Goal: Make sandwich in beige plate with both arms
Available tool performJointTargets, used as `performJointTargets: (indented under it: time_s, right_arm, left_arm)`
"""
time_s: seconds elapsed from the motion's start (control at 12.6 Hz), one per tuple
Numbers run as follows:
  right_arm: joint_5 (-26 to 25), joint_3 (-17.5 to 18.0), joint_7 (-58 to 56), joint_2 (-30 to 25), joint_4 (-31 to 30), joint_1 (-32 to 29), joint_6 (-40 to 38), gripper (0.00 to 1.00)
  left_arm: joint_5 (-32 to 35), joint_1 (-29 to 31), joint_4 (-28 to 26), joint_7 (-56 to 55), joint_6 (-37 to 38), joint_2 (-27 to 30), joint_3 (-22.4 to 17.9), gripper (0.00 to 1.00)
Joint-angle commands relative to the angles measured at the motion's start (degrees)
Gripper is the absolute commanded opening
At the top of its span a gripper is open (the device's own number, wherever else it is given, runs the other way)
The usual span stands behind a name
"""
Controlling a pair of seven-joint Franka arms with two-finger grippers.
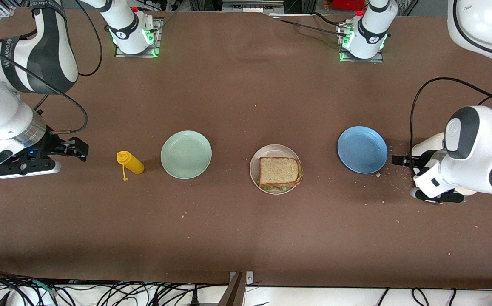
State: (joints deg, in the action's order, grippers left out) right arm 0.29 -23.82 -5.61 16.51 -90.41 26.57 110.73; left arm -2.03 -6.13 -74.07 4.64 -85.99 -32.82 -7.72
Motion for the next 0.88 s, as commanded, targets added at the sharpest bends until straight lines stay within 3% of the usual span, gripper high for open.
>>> performJointTargets:
  time_s: [0.0,0.16,0.4,0.48,0.8]
  right_arm:
    - [-1.1,-0.3,-0.7,-2.0,-2.4,0.7,0.9,0.98]
    - [-1.0,-0.2,-0.6,-2.0,-2.4,0.7,0.9,0.98]
    - [-1.0,-0.1,-0.6,-2.0,-2.5,0.8,1.0,0.98]
    - [-1.0,-0.1,-0.6,-2.0,-2.6,0.8,0.9,0.98]
    - [-1.0,-0.2,-0.6,-2.0,-2.8,0.7,0.9,0.98]
  left_arm:
    - [2.1,0.9,-1.1,-1.0,4.1,3.3,0.2,1.00]
    - [2.1,1.2,-1.0,-1.4,10.2,4.1,-0.4,1.00]
    - [2.2,0.3,-1.0,-1.7,10.7,5.2,-1.9,1.00]
    - [2.4,-1.4,-0.8,-4.0,10.7,5.3,-4.6,1.00]
    - [2.9,-1.9,0.3,-10.6,13.6,8.2,-4.9,1.00]
